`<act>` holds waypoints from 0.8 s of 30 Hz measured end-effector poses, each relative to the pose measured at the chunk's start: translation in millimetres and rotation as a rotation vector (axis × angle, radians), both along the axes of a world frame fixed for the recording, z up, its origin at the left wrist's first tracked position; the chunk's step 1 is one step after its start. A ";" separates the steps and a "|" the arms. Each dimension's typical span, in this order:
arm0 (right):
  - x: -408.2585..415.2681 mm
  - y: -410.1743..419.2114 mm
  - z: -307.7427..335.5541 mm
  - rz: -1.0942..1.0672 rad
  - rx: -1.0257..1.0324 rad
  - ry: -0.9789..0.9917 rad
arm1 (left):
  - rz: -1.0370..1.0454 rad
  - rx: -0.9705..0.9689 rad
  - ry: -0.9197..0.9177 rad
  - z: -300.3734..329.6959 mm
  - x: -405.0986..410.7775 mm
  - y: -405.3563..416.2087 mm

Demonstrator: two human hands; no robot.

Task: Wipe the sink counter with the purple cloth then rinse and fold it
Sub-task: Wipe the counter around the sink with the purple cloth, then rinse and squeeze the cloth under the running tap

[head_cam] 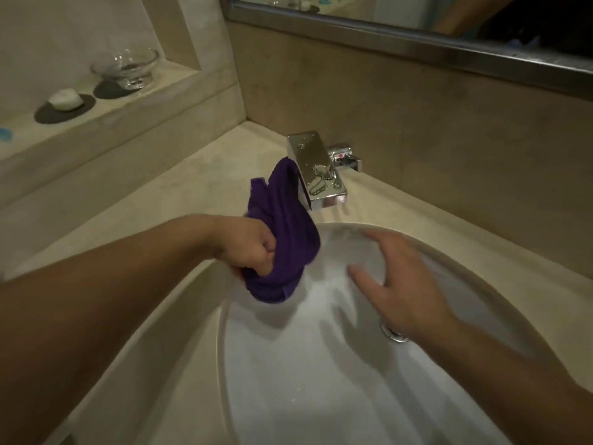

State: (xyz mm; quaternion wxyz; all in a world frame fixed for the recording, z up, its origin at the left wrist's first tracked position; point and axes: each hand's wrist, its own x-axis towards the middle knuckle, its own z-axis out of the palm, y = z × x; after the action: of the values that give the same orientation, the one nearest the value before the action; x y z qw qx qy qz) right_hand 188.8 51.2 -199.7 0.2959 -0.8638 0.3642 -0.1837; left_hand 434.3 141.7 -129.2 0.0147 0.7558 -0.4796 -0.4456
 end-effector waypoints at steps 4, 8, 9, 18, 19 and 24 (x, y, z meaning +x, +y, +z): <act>26.3 37.1 9.7 -0.071 0.818 -0.208 | -0.191 -0.008 0.052 -4.5 -54.7 -0.4; 20.2 35.6 -0.2 -0.208 1.106 -0.159 | -0.331 0.023 0.112 -15.3 -88.9 0.7; 15.3 33.6 -3.6 -0.221 1.119 -0.134 | -0.328 0.014 0.140 -19.6 -91.1 2.3; -10.1 15.9 -16.8 -0.312 0.995 0.022 | 0.175 -0.299 -0.001 -60.9 -60.3 5.8; -10.2 11.8 -12.4 -0.259 0.876 0.094 | 0.275 -0.363 -0.069 -66.8 -55.1 7.5; 12.3 -10.4 29.8 -0.168 0.484 -0.030 | 0.393 -0.601 -0.196 -83.5 -60.4 15.5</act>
State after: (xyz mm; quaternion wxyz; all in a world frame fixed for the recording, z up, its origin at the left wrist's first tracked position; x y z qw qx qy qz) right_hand 201.1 40.8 -169.9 0.4830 -0.7316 0.4637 -0.1282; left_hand 373.9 157.2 -212.8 0.2750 0.8346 -0.4338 -0.1992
